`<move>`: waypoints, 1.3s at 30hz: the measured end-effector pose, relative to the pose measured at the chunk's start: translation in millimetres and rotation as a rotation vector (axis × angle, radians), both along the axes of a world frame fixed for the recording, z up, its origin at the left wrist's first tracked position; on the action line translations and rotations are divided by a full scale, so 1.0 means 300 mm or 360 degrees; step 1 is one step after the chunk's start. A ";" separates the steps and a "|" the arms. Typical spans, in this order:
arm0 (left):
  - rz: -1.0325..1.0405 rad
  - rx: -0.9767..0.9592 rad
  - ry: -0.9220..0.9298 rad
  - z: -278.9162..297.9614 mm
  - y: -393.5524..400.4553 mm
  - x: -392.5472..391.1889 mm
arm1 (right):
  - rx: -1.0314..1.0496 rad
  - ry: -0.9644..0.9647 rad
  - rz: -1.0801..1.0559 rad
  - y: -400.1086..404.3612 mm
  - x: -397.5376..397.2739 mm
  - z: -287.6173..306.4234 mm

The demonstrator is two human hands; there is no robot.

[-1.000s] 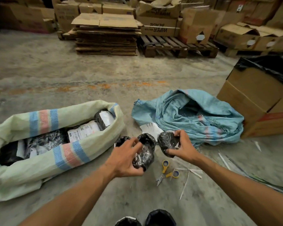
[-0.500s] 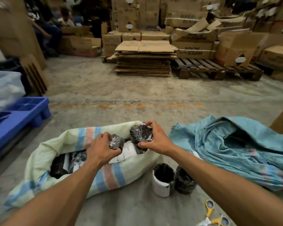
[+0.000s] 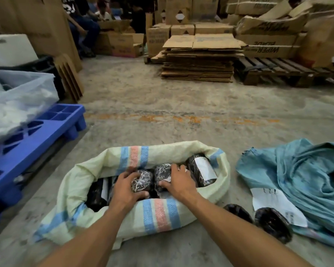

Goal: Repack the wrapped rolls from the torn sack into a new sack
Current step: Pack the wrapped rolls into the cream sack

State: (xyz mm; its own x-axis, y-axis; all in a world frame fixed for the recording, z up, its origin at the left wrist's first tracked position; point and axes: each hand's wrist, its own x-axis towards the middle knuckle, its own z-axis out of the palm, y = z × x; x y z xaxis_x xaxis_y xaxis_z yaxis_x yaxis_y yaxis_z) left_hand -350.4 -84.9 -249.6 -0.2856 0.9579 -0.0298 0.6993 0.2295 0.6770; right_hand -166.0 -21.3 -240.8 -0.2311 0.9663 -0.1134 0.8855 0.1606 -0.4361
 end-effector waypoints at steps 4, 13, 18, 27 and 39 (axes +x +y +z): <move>-0.0043 -0.0050 0.0031 0.004 -0.021 0.008 | -0.0070 -0.0079 0.0110 -0.012 0.050 0.032; -0.0240 0.0371 0.0393 0.127 -0.084 0.203 | 0.0574 0.0056 0.0290 -0.103 0.299 0.159; -0.0683 0.0591 0.0442 0.147 -0.167 0.456 | 0.0680 0.0153 0.0046 -0.200 0.604 0.191; -0.1016 0.0039 0.0286 -0.002 -0.267 0.724 | 0.0008 -0.0200 -0.0067 -0.360 0.955 0.078; -0.0774 -0.0120 -0.0480 0.003 -0.259 0.781 | -0.0032 0.0291 -0.0137 -0.446 1.025 -0.024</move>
